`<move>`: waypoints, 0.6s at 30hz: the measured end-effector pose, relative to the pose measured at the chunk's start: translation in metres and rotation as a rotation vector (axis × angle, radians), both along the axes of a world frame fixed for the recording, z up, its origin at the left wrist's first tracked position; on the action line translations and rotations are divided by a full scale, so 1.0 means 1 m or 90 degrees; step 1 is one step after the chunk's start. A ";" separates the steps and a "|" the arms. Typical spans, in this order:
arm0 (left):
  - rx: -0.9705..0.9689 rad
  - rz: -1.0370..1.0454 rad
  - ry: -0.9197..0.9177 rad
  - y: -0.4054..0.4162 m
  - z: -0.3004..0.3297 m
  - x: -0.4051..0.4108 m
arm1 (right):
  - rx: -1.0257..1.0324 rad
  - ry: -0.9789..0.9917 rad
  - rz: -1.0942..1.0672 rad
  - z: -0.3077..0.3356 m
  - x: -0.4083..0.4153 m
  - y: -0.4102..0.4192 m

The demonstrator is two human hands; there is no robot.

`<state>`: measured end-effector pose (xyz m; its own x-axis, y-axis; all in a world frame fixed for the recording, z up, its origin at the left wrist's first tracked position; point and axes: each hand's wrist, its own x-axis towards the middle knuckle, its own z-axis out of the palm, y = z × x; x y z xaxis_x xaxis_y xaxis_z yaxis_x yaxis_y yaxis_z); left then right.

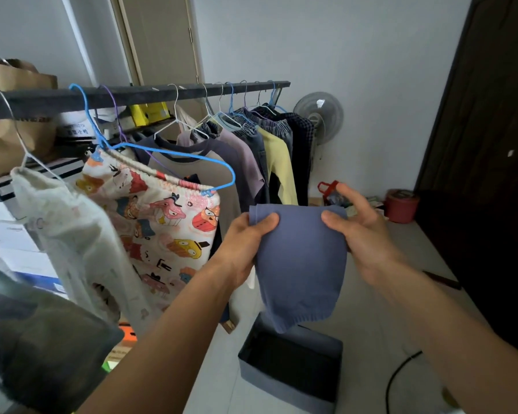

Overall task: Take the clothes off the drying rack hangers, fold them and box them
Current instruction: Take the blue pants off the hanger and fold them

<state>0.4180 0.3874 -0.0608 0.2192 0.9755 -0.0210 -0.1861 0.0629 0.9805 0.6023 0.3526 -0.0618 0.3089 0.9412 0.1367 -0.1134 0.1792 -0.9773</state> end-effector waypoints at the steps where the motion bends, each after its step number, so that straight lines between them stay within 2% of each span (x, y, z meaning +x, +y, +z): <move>1: 0.033 0.028 0.021 0.001 -0.002 0.002 | 0.011 0.009 0.007 -0.001 -0.002 -0.001; 3: 0.095 0.068 0.026 0.003 -0.005 0.003 | 0.004 0.030 0.067 -0.003 -0.004 -0.004; 4: 0.119 0.061 0.029 0.004 -0.005 0.002 | -0.011 -0.005 0.099 -0.006 -0.004 -0.004; 6: 0.146 -0.020 0.066 0.009 -0.006 -0.001 | -0.052 -0.162 0.117 -0.010 -0.002 -0.004; 9: 0.193 -0.122 0.260 0.016 -0.004 -0.006 | -0.042 -0.353 0.043 -0.018 0.005 0.003; 11: 0.256 -0.126 0.428 0.024 -0.004 -0.006 | -0.011 -0.455 0.001 -0.020 0.011 0.009; 13: 0.348 -0.104 0.547 0.031 -0.003 -0.003 | 0.027 -0.512 -0.013 -0.021 0.021 0.015; 15: 0.407 -0.059 0.564 0.044 -0.004 0.001 | 0.056 -0.492 -0.008 -0.020 0.031 0.022; 16: 0.399 -0.036 0.540 0.051 -0.006 0.003 | 0.049 -0.436 0.013 -0.018 0.037 0.024; 18: 0.316 -0.033 0.395 0.061 -0.012 0.009 | 0.027 -0.247 0.086 -0.019 0.046 0.031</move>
